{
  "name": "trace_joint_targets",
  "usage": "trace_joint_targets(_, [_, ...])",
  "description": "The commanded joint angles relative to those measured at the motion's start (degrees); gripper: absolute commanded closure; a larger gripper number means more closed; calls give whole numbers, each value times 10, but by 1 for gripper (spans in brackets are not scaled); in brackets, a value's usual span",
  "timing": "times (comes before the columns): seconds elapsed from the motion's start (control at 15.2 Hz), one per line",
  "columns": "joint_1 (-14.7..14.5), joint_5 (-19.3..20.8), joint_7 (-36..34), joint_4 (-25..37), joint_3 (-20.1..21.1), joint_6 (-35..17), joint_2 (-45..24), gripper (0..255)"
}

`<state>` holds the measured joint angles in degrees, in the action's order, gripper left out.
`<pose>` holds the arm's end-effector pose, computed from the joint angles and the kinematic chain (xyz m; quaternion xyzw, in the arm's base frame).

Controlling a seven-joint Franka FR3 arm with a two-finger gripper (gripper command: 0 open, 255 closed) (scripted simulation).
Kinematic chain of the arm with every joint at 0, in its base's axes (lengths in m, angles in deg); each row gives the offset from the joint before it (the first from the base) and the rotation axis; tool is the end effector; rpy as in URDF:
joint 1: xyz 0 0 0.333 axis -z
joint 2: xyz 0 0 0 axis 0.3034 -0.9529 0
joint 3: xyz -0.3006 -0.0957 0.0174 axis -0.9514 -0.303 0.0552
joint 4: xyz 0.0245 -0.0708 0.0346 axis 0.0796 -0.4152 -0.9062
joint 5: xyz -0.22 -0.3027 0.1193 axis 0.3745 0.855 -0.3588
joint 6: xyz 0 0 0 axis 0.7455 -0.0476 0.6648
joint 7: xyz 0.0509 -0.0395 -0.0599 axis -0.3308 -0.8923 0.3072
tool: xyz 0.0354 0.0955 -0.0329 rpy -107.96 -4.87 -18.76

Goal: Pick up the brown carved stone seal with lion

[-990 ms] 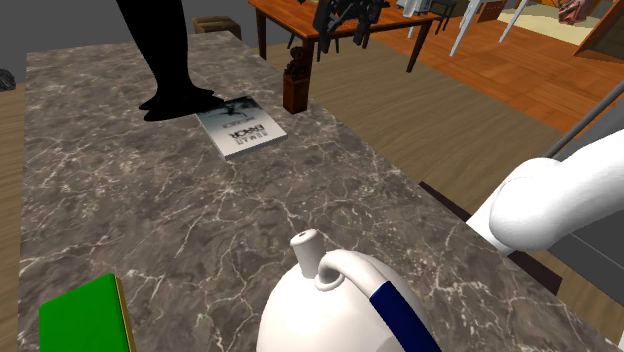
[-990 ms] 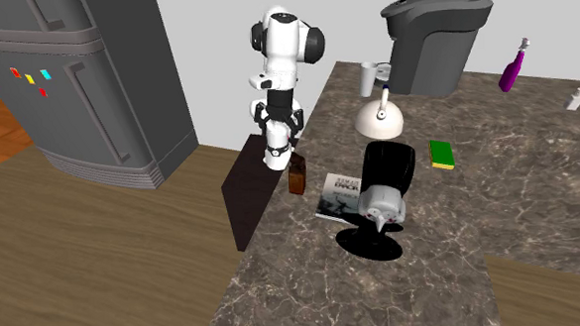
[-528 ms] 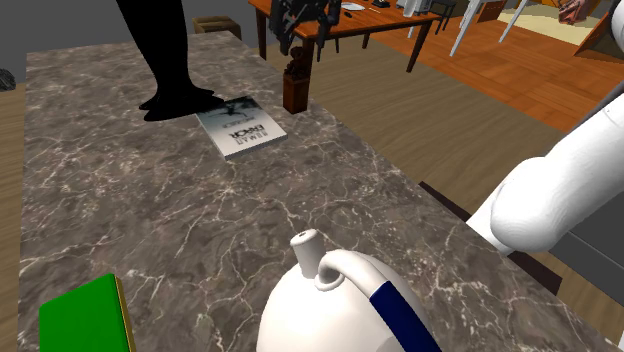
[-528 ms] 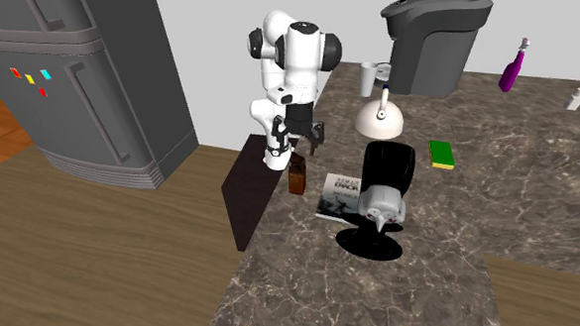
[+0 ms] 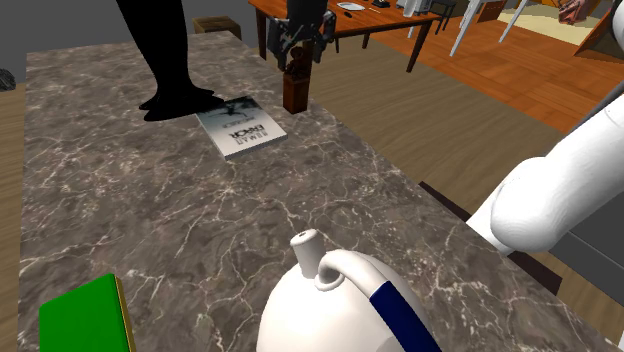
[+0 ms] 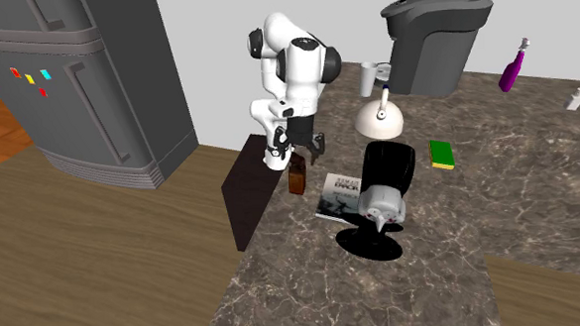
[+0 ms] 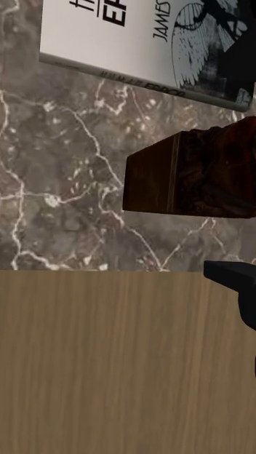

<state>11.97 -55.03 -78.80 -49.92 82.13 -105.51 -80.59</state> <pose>0.4956 0.2096 0.6118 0.9964 -0.0425 0.0711 0.0166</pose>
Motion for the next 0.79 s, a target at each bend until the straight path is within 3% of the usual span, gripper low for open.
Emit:
trace_joint_targets(0.0, [-1, 0, -1, -3, 1, -3, 0, 255])
trace_joint_targets(0.73, [0, 0, 0, 15, 1, 13, -2, 255])
